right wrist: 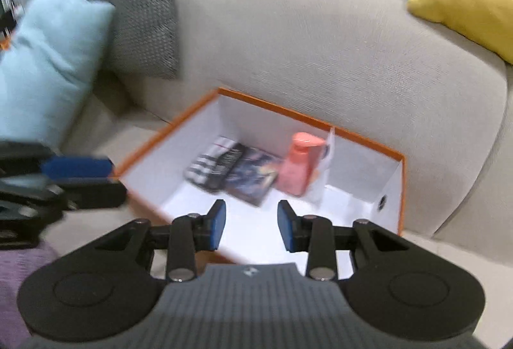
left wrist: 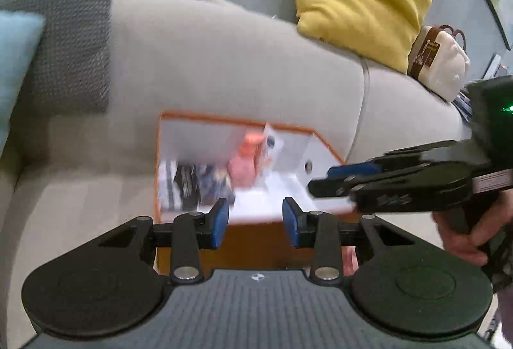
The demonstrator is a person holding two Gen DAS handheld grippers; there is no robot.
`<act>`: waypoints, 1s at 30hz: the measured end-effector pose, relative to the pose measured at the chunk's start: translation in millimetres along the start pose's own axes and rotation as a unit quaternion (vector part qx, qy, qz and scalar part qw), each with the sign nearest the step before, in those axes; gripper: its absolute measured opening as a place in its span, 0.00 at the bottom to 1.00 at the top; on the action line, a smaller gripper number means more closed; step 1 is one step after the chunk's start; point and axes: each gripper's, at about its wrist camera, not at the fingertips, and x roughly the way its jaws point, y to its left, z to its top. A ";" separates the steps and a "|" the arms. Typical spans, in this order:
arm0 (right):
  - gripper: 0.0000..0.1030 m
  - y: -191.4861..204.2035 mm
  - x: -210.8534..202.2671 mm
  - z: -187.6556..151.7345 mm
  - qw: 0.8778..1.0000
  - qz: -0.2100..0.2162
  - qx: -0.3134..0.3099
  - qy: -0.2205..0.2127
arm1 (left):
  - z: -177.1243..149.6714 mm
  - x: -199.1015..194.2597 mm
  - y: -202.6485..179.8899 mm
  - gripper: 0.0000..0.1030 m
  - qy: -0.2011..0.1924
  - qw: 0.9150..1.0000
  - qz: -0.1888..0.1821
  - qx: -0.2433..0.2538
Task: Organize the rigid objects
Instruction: 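Move both tools down to the clear cube box and brown square box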
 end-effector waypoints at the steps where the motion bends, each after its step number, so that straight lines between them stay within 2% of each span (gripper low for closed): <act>1: 0.36 5.4 -7.6 -10.7 1.000 0.007 0.013 -0.008 | -8.7 -3.9 1.3 0.41 0.007 1.000 -0.002 -0.002; 4: 0.36 21.5 -19.4 -40.6 0.999 0.004 0.037 -0.019 | -30.5 -13.4 6.1 0.41 0.030 0.999 -0.009 -0.008; 7: 0.36 29.3 -21.4 -74.7 0.997 0.005 0.078 -0.015 | -52.4 -21.1 18.0 0.41 0.055 0.997 -0.023 -0.046; 10: 0.36 33.0 -14.7 -112.0 0.993 -0.008 0.121 0.009 | -72.1 -24.3 26.8 0.41 0.082 0.993 -0.038 -0.073; 14: 0.36 35.9 -8.4 -154.6 0.988 -0.043 0.145 0.038 | -94.2 -18.9 22.6 0.41 0.126 0.989 -0.041 -0.064; 17: 0.37 37.9 -4.9 -179.2 0.985 -0.059 0.156 0.048 | -106.9 -10.5 13.2 0.41 0.150 0.987 -0.038 -0.046; 20: 0.48 37.5 1.7 -197.4 0.983 -0.062 0.163 0.060 | -119.8 0.5 -2.7 0.48 0.168 0.985 -0.029 -0.007; 22: 0.48 34.7 4.5 -204.2 0.980 -0.062 0.176 0.067 | -126.8 5.0 -12.9 0.55 0.169 0.985 -0.019 0.025; 25: 0.49 27.9 6.7 -209.5 0.976 -0.061 0.198 0.070 | -137.9 12.3 -26.4 0.56 0.177 0.982 -0.002 0.074; 30: 0.51 25.0 8.3 -209.9 0.975 -0.051 0.207 0.067 | -145.0 22.5 -42.0 0.66 0.183 0.977 0.001 0.111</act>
